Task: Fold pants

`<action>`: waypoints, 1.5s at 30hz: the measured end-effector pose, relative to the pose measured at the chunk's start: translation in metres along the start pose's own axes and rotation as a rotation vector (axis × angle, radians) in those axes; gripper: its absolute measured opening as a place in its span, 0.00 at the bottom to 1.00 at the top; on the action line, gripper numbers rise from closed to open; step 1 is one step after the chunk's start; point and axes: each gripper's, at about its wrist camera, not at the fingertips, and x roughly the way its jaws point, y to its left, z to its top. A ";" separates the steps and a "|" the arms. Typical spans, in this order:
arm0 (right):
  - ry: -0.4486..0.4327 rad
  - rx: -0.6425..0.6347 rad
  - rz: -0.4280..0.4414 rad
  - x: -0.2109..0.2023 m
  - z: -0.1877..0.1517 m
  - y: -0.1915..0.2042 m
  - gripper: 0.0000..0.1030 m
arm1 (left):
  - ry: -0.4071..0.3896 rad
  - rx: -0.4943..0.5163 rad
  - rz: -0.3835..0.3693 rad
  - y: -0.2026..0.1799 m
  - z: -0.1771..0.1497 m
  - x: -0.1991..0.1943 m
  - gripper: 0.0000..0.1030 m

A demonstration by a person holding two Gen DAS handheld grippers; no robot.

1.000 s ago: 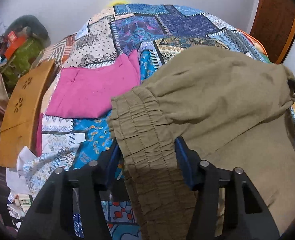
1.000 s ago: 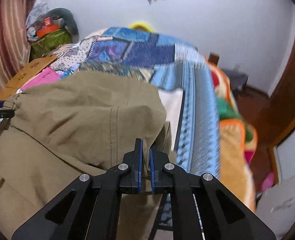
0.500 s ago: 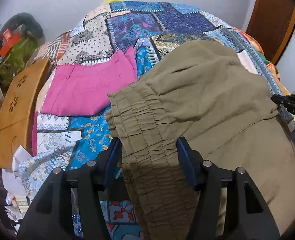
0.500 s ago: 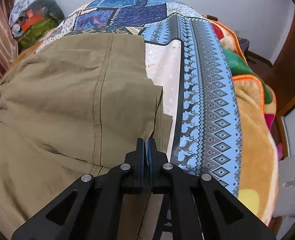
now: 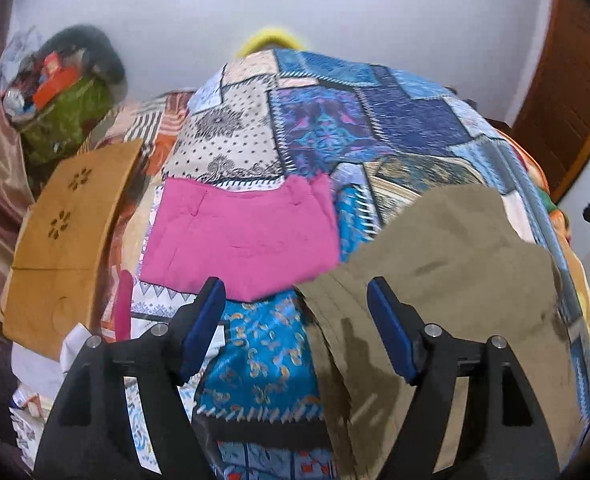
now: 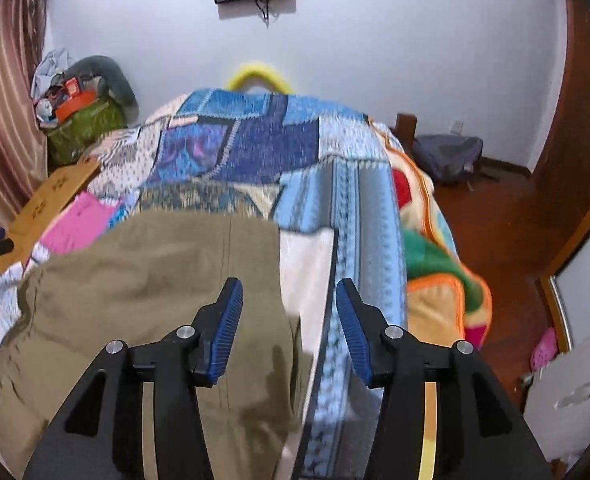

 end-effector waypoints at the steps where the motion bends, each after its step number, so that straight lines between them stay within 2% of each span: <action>1: -0.002 -0.003 0.001 0.004 0.005 0.000 0.43 | 0.010 -0.016 0.005 0.004 0.004 0.007 0.71; 3: -0.003 -0.011 0.001 0.016 0.013 0.004 0.43 | 0.039 -0.054 0.008 0.010 0.010 0.025 0.71; 7: 0.020 -0.033 0.000 0.047 0.025 0.011 0.44 | 0.108 -0.100 -0.034 0.017 0.011 0.059 0.71; 13: 0.104 -0.054 0.001 0.100 0.027 0.014 0.44 | 0.209 -0.040 -0.072 0.003 0.003 0.100 0.71; 14: 0.119 -0.057 -0.001 0.109 0.027 0.013 0.44 | 0.217 -0.034 -0.066 0.002 0.002 0.104 0.72; 16: 0.141 -0.054 0.002 0.124 0.028 0.012 0.44 | 0.231 -0.040 -0.052 0.002 -0.002 0.115 0.81; 19: 0.169 -0.044 0.012 0.145 0.029 0.012 0.44 | 0.258 -0.084 -0.091 0.004 -0.011 0.128 0.82; 23: 0.207 -0.006 0.044 0.167 0.027 0.015 0.43 | 0.244 -0.123 -0.131 0.009 -0.015 0.129 0.80; 24: 0.227 -0.003 0.030 0.172 0.025 0.018 0.43 | 0.239 -0.128 -0.141 0.009 -0.016 0.129 0.77; 26: 0.219 -0.010 0.011 0.171 0.027 0.026 0.30 | 0.232 -0.142 -0.170 0.008 -0.018 0.128 0.66; 28: 0.216 -0.031 -0.026 0.170 0.026 0.036 0.26 | 0.230 -0.154 -0.196 0.006 -0.019 0.125 0.50; 29: 0.211 -0.055 -0.042 0.169 0.025 0.040 0.13 | 0.234 -0.160 -0.213 0.004 -0.020 0.123 0.45; 30: 0.207 -0.087 -0.067 0.166 0.023 0.046 0.11 | 0.238 -0.160 -0.217 0.002 -0.020 0.121 0.40; 35: 0.156 -0.128 -0.096 0.150 0.022 0.050 0.11 | 0.242 -0.094 -0.158 -0.004 -0.022 0.105 0.25; 39: 0.106 -0.102 -0.077 0.129 0.023 0.043 0.11 | 0.266 -0.091 -0.154 0.005 -0.026 0.098 0.04; 45: 0.049 -0.107 -0.058 0.104 0.032 0.048 0.11 | 0.231 -0.102 -0.145 0.015 -0.027 0.082 0.02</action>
